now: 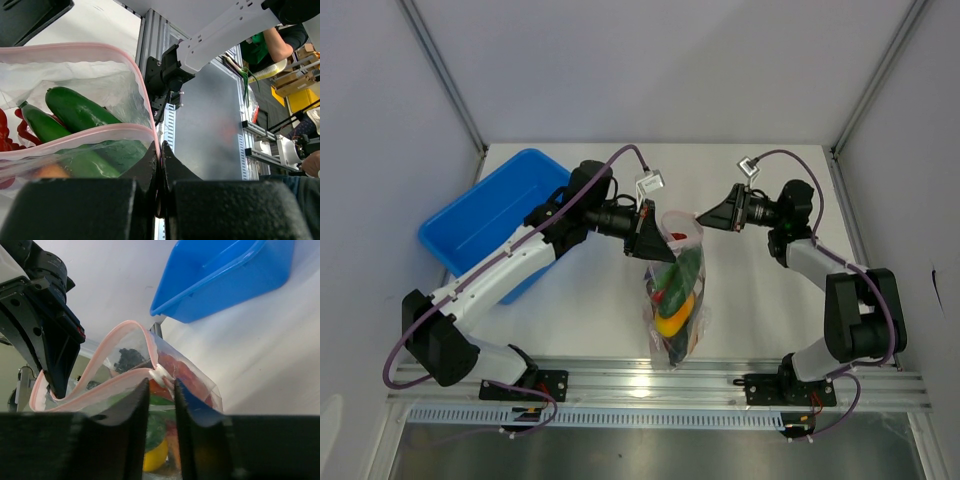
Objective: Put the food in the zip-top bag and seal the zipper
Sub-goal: Adjust the zipper food storage bag at the center of the board.
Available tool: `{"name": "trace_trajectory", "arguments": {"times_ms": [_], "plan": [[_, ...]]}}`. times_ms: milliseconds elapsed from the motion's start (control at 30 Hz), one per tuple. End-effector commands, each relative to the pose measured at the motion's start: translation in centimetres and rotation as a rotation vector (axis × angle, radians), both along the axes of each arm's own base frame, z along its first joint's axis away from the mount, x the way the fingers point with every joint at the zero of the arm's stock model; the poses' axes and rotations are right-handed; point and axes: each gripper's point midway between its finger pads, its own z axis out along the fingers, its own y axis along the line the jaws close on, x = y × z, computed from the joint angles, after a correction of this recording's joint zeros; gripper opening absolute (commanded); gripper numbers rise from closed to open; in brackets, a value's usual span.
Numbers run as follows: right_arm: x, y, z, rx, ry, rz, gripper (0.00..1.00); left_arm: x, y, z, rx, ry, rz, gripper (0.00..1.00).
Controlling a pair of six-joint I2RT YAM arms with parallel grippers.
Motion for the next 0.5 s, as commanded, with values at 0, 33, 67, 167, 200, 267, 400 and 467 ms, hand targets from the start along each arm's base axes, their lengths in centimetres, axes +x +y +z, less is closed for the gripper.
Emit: {"name": "trace_trajectory", "arguments": {"times_ms": [0,33,67,167,200,267,400,467], "plan": [[-0.6,0.4,1.4,0.015,-0.066,0.044,0.24,-0.3,0.2,2.0,-0.07,-0.051,-0.033,0.01],[-0.5,0.4,1.3,0.014,-0.059,0.044,0.11,-0.2,0.3,1.8,-0.069,-0.048,-0.031,0.01],[-0.5,0.5,1.5,0.013,-0.056,0.045,0.03,-0.2,0.3,1.9,-0.07,-0.051,-0.028,0.01],[-0.6,0.2,2.2,0.011,-0.048,0.025,0.0,0.0,0.7,1.6,-0.065,-0.05,-0.013,0.01],[-0.3,0.0,2.2,0.003,-0.029,-0.001,0.0,0.2,1.1,1.5,-0.063,-0.051,-0.001,0.0],[-0.4,-0.6,3.8,-0.002,-0.066,-0.038,0.0,0.5,1.5,0.8,-0.044,-0.053,0.026,0.0],[-0.9,-1.4,5.7,-0.059,-0.117,-0.109,0.0,1.1,2.8,0.3,-0.012,-0.075,0.072,0.01],[-1.6,-1.6,6.4,-0.062,-0.135,-0.105,0.0,1.3,3.2,-0.1,-0.008,-0.071,0.081,0.0]]}}
